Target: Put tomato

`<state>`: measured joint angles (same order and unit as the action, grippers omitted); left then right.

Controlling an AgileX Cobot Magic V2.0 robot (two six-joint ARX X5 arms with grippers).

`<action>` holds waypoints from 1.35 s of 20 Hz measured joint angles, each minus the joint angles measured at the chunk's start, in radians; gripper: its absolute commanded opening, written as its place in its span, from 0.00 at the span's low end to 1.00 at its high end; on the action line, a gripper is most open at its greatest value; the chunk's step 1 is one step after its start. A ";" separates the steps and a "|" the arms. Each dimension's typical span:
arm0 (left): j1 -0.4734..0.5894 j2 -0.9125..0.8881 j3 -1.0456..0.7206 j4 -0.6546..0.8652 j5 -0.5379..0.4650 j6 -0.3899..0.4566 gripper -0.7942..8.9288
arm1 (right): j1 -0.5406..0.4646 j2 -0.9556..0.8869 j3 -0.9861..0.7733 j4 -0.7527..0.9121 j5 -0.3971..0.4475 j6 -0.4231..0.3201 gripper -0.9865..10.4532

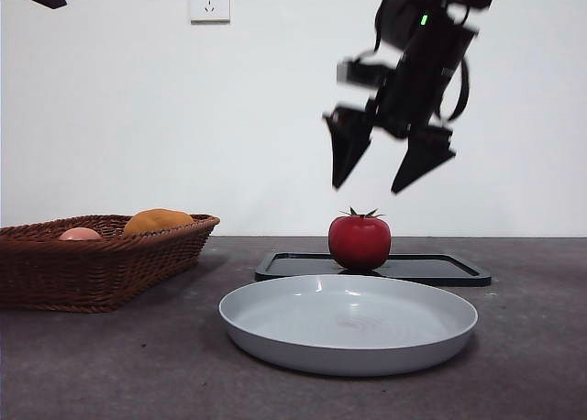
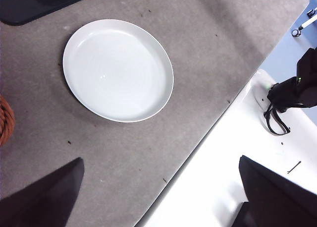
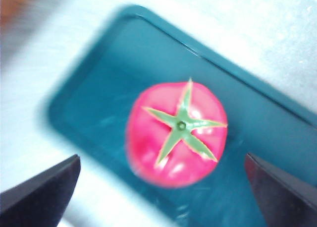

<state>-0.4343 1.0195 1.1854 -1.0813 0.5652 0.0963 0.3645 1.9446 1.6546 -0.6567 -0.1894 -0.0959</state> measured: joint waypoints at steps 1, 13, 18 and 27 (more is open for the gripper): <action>0.000 0.000 0.000 0.000 0.000 0.000 0.59 | 0.000 -0.049 0.000 -0.046 -0.019 0.008 0.57; 0.000 0.000 0.000 0.000 0.000 0.000 0.59 | 0.018 -0.634 -0.103 -0.431 -0.048 0.026 0.57; 0.000 0.000 0.000 0.000 0.000 0.000 0.59 | 0.096 -0.892 -0.357 -0.440 -0.099 0.060 0.57; 0.000 0.000 0.000 0.000 0.000 0.000 0.59 | 0.158 -1.149 -0.576 -0.460 -0.103 0.130 0.56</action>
<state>-0.4343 1.0195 1.1854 -1.0813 0.5652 0.0963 0.5228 0.7952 1.0790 -1.1168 -0.2928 0.0338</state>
